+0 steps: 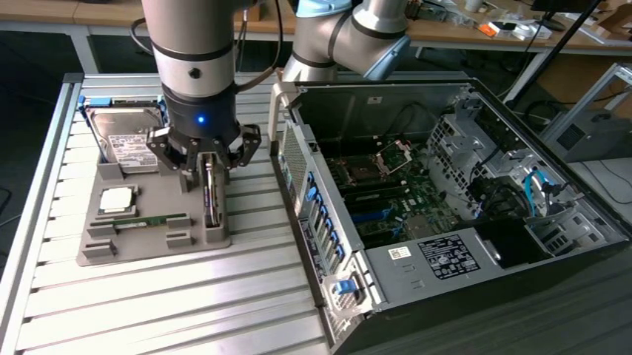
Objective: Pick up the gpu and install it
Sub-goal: 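Pick up the gpu and move the gpu toward the slot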
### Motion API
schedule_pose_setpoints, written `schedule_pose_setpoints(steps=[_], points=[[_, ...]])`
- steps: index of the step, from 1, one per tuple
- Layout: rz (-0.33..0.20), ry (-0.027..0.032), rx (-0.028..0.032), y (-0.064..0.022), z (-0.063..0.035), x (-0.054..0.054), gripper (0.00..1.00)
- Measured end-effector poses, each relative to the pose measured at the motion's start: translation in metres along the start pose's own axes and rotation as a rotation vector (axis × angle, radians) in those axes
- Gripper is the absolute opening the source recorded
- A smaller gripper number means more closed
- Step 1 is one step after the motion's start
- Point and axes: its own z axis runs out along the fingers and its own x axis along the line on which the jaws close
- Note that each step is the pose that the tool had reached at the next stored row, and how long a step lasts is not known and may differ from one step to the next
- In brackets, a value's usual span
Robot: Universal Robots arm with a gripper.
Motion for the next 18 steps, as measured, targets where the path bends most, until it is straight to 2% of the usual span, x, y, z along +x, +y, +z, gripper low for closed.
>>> schedule_pose_setpoints(steps=[18], points=[[0.000, 0.0000, 0.0000, -0.0003, 0.0059, 0.0001, 0.48]])
